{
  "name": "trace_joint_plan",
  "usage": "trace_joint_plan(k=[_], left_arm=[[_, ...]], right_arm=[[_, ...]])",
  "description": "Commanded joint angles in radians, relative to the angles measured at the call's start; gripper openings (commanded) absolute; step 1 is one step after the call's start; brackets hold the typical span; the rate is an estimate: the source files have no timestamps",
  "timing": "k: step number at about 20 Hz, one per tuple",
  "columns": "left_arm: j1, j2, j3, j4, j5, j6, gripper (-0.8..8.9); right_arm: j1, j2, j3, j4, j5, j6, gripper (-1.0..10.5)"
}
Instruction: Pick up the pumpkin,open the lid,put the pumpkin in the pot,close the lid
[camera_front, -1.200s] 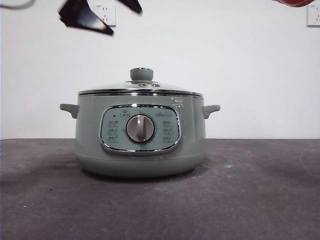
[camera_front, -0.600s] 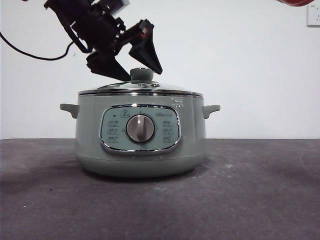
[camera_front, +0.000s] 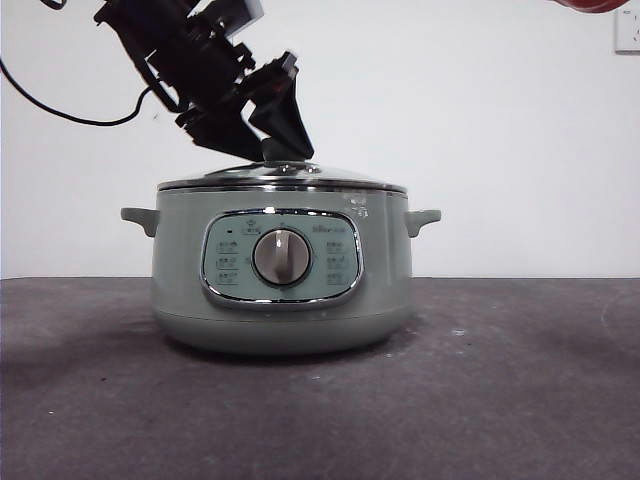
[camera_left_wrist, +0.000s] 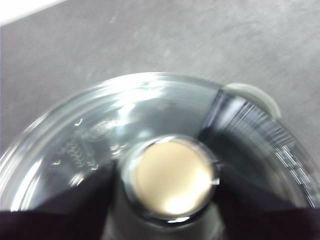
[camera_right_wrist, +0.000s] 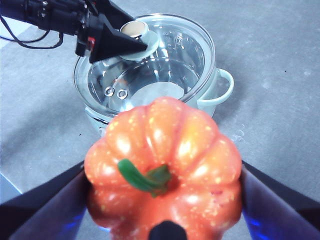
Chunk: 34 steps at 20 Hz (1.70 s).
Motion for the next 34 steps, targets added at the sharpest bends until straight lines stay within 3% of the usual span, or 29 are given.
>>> trace_joint_plan(k=[1,8,13,19,25,34], left_arm=[[-0.004,0.005,-0.003,-0.005,0.006,-0.003,-0.09],[-0.004,-0.016,-0.003,-0.013,0.006,-0.006,-0.09],[-0.002,-0.124,-0.003,-0.019,-0.017,-0.006,-0.09],[0.017,-0.324,-0.003,-0.132,-0.044,-0.006,-0.09],[0.032,-0.561,-0.003,-0.343,-0.105,-0.006,-0.09],[0.032,-0.850,-0.003,-0.602,-0.151,-0.007,-0.09]], right_arm=[[0.003,0.003,-0.002,0.002,0.003,0.005,-0.1],[0.003,0.014,-0.002,-0.008,0.004,-0.003,-0.1],[0.003,0.060,-0.002,0.000,0.004,-0.002,-0.1],[0.008,0.175,-0.002,0.163,-0.003,-0.001,-0.1],[0.109,0.397,0.055,0.336,-0.002,-0.002,-0.1],[0.171,0.869,0.433,0.351,0.005,-0.043,-0.1]])
